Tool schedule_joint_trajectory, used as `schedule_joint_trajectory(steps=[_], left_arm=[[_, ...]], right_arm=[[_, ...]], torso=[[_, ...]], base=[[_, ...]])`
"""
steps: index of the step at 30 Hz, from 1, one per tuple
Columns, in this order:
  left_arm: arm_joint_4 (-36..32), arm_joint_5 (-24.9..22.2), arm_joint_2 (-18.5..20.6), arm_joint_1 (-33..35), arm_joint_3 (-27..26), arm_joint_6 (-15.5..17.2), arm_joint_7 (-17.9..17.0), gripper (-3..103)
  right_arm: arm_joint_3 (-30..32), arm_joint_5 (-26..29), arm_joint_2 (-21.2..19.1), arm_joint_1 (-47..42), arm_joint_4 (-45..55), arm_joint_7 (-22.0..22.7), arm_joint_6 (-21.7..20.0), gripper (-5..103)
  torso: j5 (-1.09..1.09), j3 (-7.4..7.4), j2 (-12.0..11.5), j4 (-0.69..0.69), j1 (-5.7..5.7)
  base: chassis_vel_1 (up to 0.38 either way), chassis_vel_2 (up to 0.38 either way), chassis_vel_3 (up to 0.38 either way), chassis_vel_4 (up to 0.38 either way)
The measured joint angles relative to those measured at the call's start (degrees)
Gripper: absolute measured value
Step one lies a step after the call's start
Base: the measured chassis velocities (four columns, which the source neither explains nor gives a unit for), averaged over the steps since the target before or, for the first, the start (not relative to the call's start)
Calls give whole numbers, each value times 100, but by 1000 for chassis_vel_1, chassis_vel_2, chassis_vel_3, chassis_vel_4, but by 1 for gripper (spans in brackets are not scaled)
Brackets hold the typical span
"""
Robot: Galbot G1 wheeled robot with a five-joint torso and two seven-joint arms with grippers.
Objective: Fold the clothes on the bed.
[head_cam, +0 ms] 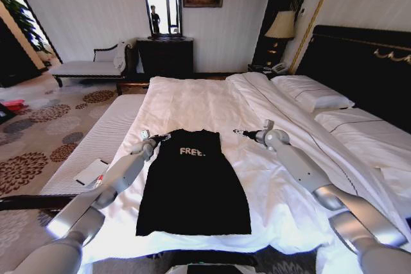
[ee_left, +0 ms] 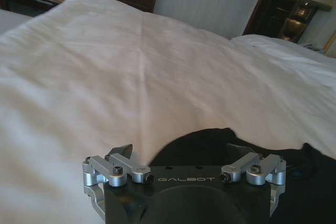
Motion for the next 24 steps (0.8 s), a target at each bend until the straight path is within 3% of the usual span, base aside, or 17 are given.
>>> schedule_joint_trajectory(steps=[7, 14, 18, 24], left_arm=[[125, -70, -170, -63, -24, -12, 2, 100], [336, -158, -407, -116, -54, -16, -15, 99], [420, -162, -534, -160, -52, -11, -17, 99], [449, -152, -591, -171, -27, -11, -14, 99]], right_arm=[[-145, -202, 572, 234, -382, -310, 75, 100], [-240, -830, 1282, 313, -972, -677, 339, 100], [-220, -1144, 1417, 359, -1342, -739, 462, 100], [-190, -1249, 1299, 338, -1455, -814, 505, 100]], torso=[[-1, 0, 0, -1, 0], [-1, 0, 0, 3, 0], [0, 0, 0, -3, 0], [-1, -1, 0, -2, 0]], base=[[0, 0, 0, 0], [0, 0, 0, 0], [0, 0, 0, 0], [0, 0, 0, 0]])
